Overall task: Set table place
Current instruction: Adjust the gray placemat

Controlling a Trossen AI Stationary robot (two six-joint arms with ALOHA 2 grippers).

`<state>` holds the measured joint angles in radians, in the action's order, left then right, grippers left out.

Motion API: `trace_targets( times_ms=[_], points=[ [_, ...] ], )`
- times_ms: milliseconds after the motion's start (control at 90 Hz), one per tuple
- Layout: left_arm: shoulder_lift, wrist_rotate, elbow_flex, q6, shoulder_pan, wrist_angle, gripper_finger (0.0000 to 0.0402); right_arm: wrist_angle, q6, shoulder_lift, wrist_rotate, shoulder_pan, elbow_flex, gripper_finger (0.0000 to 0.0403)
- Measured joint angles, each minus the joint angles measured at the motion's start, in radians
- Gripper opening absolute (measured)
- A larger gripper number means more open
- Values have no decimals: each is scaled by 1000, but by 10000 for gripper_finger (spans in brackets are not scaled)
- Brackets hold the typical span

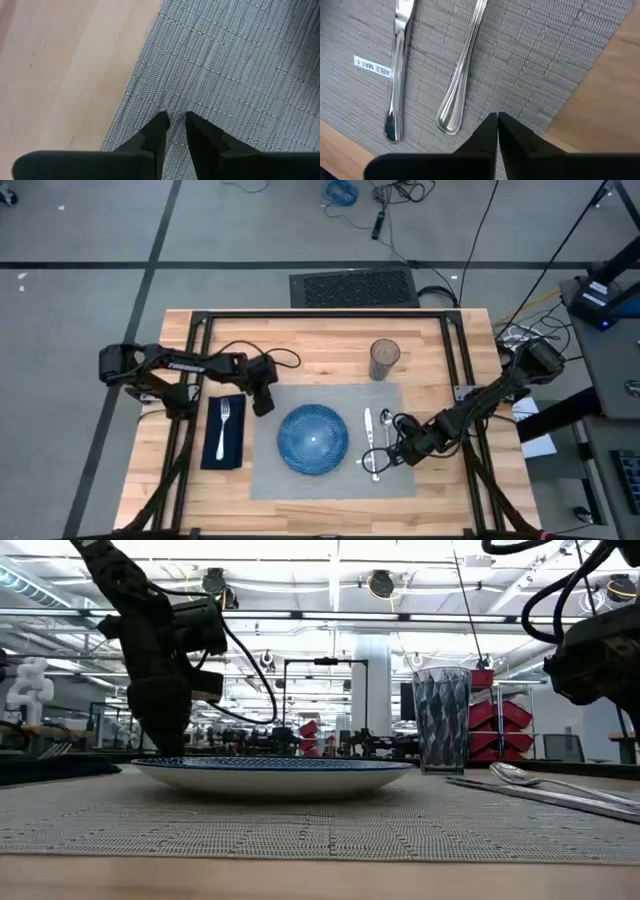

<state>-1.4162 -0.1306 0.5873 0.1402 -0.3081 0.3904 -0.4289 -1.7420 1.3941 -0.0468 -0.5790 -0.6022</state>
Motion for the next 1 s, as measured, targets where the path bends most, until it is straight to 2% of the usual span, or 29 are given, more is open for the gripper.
trace_targets(
  times_ms=[378,800,1000],
  points=[
    [-2,-5,19,11,-6,27,60,0,-1,0,2,-6,0,0],
    [-3,3,176,10,-6,244,60,2,-27,-103,-8,-5,0,0],
    [-2,0,208,38,18,280,60,-3,-22,-131,-104,-3,-31,0]
  ],
)
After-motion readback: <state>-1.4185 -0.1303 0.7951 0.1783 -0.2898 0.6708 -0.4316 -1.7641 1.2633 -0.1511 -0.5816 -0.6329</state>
